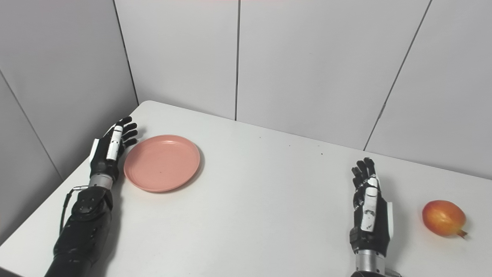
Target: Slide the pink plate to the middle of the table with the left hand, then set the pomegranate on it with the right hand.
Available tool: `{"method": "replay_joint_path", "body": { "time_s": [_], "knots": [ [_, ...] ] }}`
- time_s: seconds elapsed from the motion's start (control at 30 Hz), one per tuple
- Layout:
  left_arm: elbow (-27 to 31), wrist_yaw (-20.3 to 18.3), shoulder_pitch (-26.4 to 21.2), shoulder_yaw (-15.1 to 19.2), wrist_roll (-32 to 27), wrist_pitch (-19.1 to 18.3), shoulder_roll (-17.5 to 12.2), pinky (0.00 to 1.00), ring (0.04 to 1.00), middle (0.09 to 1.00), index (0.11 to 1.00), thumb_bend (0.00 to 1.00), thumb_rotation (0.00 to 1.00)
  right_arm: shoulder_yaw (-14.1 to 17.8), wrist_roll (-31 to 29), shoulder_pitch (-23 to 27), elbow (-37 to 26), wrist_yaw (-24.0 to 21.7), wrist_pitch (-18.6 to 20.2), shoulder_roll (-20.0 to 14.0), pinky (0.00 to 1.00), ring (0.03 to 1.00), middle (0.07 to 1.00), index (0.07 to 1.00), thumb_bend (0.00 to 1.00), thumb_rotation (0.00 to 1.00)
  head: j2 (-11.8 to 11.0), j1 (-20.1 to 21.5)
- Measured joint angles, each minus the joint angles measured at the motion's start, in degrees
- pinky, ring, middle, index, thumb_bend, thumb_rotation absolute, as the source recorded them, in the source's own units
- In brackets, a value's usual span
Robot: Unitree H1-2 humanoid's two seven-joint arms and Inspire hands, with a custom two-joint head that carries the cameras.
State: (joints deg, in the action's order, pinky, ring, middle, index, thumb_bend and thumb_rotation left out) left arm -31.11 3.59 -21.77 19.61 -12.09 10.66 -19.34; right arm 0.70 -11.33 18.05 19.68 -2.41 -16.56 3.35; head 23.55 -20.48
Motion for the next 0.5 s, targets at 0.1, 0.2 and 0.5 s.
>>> {"method": "replay_joint_path", "body": {
  "time_s": [0.1,0.2,0.5],
  "knots": [
    [-1.2,-1.6,-0.7,-0.1,-1.4,0.5,0.0,0.80,0.819,0.815,0.792,0.32,0.96,0.0,0.1,0.0,0.0,0.0,0.0,0.0,1.00,0.936,0.930,0.930,0.47,0.96,0.1,0.1],
    [-2.6,-3.2,-1.6,-0.3,-1.6,1.8,0.0,0.81,0.822,0.820,0.800,0.33,0.93,0.0,0.1,0.0,0.0,0.0,0.0,-0.1,1.00,0.935,0.928,0.928,0.47,0.95,0.2,0.2],
    [-2.6,-6.2,-1.8,-1.2,-3.2,2.1,0.4,0.81,0.825,0.821,0.807,0.32,0.96,0.0,0.6,0.0,0.0,0.1,0.0,0.0,1.00,0.940,0.935,0.934,0.48,0.95,0.4,0.3]
  ]
}}
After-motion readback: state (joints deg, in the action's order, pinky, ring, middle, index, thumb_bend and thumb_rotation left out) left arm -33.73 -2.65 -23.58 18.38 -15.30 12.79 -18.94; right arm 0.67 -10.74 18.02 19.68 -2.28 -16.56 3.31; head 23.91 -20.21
